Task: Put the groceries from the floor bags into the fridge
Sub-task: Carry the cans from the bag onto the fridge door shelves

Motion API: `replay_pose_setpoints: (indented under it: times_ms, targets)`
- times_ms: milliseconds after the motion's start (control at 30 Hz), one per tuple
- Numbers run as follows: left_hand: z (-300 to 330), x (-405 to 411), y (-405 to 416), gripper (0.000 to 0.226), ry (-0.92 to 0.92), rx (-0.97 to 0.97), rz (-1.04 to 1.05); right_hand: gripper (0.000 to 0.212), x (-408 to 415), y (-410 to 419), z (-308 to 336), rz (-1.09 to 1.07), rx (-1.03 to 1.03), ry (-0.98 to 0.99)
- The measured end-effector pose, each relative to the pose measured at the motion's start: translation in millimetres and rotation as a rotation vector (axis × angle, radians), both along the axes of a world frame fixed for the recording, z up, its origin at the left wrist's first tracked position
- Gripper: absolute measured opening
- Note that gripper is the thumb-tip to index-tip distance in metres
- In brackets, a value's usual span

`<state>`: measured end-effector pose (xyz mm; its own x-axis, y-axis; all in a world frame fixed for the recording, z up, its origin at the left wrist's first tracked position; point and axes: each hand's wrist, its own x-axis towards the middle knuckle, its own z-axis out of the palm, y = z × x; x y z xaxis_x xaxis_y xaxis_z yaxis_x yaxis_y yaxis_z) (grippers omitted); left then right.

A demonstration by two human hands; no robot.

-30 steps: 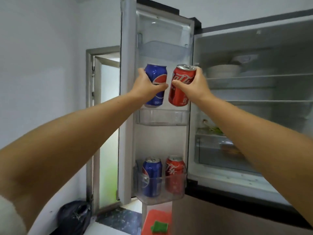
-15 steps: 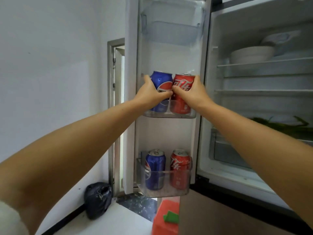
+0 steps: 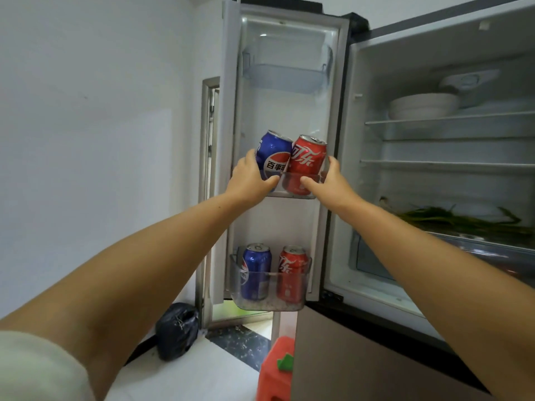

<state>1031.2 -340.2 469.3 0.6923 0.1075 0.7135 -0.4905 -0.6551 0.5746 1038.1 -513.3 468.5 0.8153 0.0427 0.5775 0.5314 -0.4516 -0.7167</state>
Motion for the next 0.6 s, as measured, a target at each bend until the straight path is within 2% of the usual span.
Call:
replay_pose_setpoints:
  times_ms: [133,233,300,467,600]
  targets:
    - [-25.4,-32.8,0.3,0.066,0.011,0.043,0.082,0.069,-17.1,12.4,-23.7,-0.097,-0.005,0.045]
    - [-48.0,-66.7,18.5,0.065,0.05,0.071,0.092,0.065,-29.7,32.8,-44.0,-0.056,0.014,0.295]
    - [-59.7,-90.4,39.8,0.058,0.062,0.043,0.095,0.063,-39.9,50.8,-56.4,-0.012,-0.004,0.362]
    - [-85.7,-156.0,120.5,0.042,0.117,0.004,0.171,0.044,-78.1,126.9,-75.0,0.152,-0.16,0.343]
    - [-115.8,-218.2,214.1,0.027,0.201,0.047,0.331,0.036,-129.5,220.0,-89.0,0.29,-0.34,0.264]
